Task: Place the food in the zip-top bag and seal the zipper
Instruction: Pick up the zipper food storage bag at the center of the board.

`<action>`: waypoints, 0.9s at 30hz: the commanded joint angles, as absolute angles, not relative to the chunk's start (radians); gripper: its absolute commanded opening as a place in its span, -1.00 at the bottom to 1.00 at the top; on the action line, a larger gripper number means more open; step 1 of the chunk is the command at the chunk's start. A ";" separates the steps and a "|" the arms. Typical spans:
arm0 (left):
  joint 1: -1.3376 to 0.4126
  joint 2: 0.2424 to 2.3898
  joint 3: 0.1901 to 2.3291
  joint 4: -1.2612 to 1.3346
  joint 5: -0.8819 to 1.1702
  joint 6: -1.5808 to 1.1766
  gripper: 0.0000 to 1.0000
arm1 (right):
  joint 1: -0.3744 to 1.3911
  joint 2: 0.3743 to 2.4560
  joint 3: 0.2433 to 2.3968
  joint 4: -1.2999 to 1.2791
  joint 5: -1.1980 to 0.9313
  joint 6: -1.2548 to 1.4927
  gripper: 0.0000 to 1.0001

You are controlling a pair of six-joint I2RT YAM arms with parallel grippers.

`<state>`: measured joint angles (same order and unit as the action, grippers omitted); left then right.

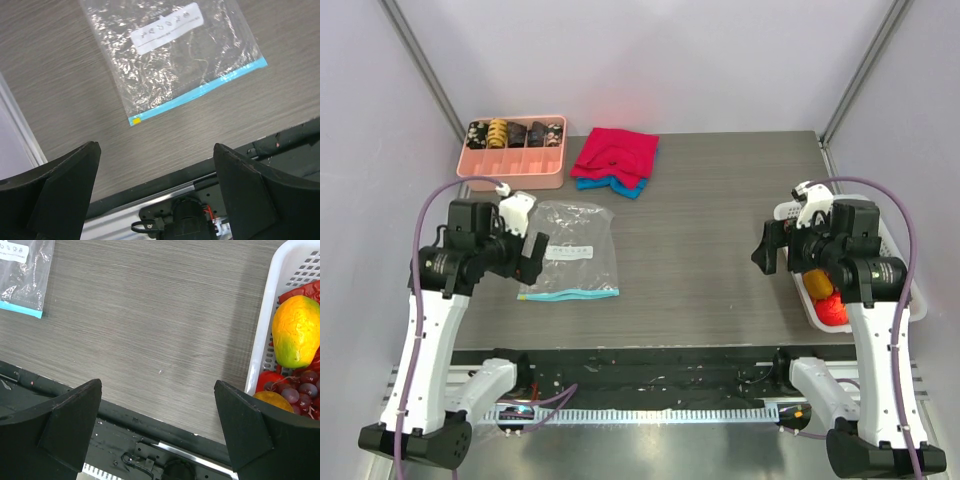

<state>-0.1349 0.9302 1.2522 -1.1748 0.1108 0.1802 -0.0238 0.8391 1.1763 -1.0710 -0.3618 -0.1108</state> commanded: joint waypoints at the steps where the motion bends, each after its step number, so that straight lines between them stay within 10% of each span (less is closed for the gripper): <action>1: -0.129 0.916 1.197 -1.195 0.251 0.386 1.00 | -0.029 0.880 1.167 -1.023 -0.385 -0.115 0.99; 27: -0.135 0.796 1.074 -1.002 0.348 0.437 0.99 | 0.540 1.650 1.020 0.047 -0.652 0.692 0.75</action>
